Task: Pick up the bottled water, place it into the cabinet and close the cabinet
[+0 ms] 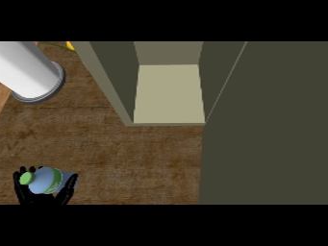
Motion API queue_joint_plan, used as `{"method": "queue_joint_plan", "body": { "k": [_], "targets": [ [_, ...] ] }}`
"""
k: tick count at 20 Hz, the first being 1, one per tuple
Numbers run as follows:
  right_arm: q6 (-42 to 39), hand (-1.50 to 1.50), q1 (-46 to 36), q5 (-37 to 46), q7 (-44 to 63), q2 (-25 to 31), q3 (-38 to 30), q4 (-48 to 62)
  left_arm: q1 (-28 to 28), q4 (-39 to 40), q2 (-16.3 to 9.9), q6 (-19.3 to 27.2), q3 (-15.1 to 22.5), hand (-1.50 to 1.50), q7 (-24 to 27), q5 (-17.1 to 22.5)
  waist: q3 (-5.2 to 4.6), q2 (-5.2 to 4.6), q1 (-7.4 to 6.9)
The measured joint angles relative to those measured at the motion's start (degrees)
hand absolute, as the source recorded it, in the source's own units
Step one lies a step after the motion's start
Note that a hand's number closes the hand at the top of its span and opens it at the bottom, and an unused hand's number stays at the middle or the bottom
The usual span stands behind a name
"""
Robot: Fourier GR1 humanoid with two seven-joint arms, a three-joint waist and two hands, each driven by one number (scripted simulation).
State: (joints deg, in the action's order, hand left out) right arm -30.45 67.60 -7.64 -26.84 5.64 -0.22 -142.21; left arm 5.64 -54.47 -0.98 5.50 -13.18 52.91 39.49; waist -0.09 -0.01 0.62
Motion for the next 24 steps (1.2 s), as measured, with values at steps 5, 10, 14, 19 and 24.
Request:
{"method": "queue_joint_plan", "body": {
  "k": [5, 10, 14, 19, 24],
  "targets": [
    [-0.51, -1.50, -0.13, -0.13, 0.86, -0.40, 0.34, -0.21, -2.50, 2.15, -0.70, -2.09, -1.21, 1.50, 0.59, 1.03, 0.02, 0.00, -0.03],
    [-1.63, -1.50, 0.52, 0.02, -0.08, -0.52, -0.64, -0.22, -3.65, 1.79, -0.24, -2.17, -1.14, 1.50, 1.07, 1.52, 0.05, 0.06, -0.03],
    [-1.74, -1.50, 0.11, 0.16, -0.13, -0.77, -0.69, -0.13, -4.47, 0.66, -0.35, -1.14, 0.63, 1.50, 2.32, -0.92, 0.05, 0.02, -0.04],
    [-2.13, -1.50, -0.65, 0.76, -1.34, -0.41, -0.29, 0.50, -9.13, 1.64, -3.06, -7.17, 9.09, 1.50, -3.15, -6.64, 0.01, -0.06, 1.23],
    [-1.98, -1.50, -0.28, 0.28, -1.37, 0.00, -1.64, 0.39, -12.30, 0.32, -3.87, -11.68, 14.19, 1.50, -7.46, -9.20, 0.04, 0.00, 0.60]
  ]
}}
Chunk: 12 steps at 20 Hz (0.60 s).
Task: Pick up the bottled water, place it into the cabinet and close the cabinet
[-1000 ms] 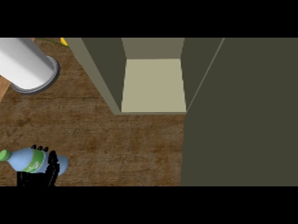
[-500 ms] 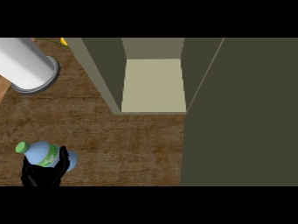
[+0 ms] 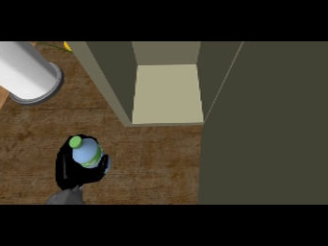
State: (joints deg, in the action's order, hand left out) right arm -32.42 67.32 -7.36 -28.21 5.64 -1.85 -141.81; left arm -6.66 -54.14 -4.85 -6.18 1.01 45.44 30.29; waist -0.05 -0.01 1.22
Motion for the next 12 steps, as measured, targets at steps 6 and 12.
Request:
{"method": "queue_joint_plan", "body": {
  "k": [6, 12],
  "targets": [
    [0.56, -1.50, -1.02, -0.49, 0.87, -0.45, -0.92, -0.06, -0.91, -7.77, 0.45, 0.97, 4.50, 1.50, -5.86, -2.12, 0.05, 0.12, -0.84],
    [0.37, -1.50, -2.25, -0.48, 1.10, -0.94, -1.02, 0.21, -2.29, -17.96, 3.09, 6.91, 9.83, 1.50, -13.17, -4.59, 0.07, 0.18, -1.04]
  ]
}}
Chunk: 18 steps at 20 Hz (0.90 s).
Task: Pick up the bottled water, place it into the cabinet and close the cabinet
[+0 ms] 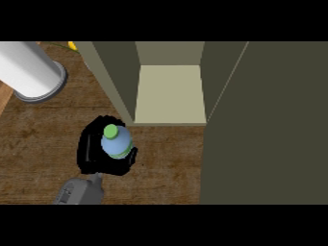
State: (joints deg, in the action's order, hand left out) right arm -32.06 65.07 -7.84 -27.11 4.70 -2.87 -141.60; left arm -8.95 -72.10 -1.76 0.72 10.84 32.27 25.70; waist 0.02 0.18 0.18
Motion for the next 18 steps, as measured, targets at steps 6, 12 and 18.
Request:
{"method": "queue_joint_plan", "body": {
  "k": [6, 12, 18],
  "targets": [
    [-0.21, -1.50, -0.70, -0.09, 0.72, -0.12, -0.66, 0.35, -1.24, -11.10, 1.24, 8.66, 8.46, 1.50, -7.96, -2.00, 0.00, 0.03, -0.03],
    [-0.22, -1.50, -3.14, -0.84, 2.76, 0.52, -2.11, 0.49, -5.82, -16.99, 1.63, 21.60, 17.36, 1.50, -14.65, -3.66, -0.01, -0.10, 0.23],
    [-0.15, -1.50, -5.32, -1.27, 3.98, 0.25, -2.86, 0.79, -15.02, -17.24, 1.72, 34.38, 21.55, 1.50, -19.39, -3.36, -0.01, -0.16, 0.67]
  ]
}}
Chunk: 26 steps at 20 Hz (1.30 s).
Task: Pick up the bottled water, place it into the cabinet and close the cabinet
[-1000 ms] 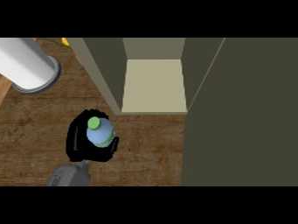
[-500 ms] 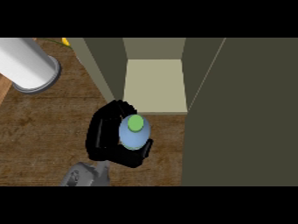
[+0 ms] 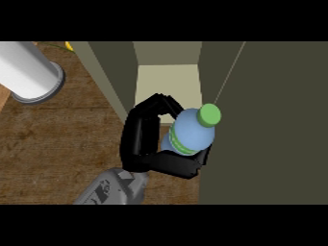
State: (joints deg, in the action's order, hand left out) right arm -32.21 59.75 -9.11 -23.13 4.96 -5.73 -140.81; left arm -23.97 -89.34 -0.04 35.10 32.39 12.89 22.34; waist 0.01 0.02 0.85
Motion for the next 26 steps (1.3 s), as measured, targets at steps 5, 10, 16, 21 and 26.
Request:
{"method": "queue_joint_plan", "body": {
  "k": [5, 10, 16, 21, 26],
  "targets": [
    [-0.21, -1.50, -1.23, -0.55, 0.64, 0.43, -1.64, 0.48, -10.37, 6.86, 0.02, 6.27, -0.86, 1.50, -1.06, 1.63, -0.01, -0.13, 0.55],
    [-0.59, -1.50, -1.57, -0.92, 1.04, -0.12, -1.54, 1.23, -16.29, 13.91, 0.02, 9.04, -1.80, 1.50, -0.60, 2.78, -0.02, -0.20, 0.84],
    [-1.68, -1.50, -1.23, -1.82, 0.31, 0.36, -4.18, 1.72, -19.77, 21.58, 0.01, 7.90, -3.56, 1.50, 0.56, 3.06, -0.03, -0.23, 0.66],
    [-2.06, -1.50, -2.03, -2.65, 1.15, 0.83, -5.04, 1.97, -23.62, 28.85, 0.02, 7.49, -4.78, 1.50, 2.08, 3.20, -0.04, -0.32, 0.65],
    [-3.17, -1.50, -2.14, -3.55, 0.52, 0.81, -5.50, 2.63, -26.71, 36.23, 0.03, 6.69, -6.91, 1.50, 4.25, 5.70, -0.04, -0.44, 1.24]
  ]
}}
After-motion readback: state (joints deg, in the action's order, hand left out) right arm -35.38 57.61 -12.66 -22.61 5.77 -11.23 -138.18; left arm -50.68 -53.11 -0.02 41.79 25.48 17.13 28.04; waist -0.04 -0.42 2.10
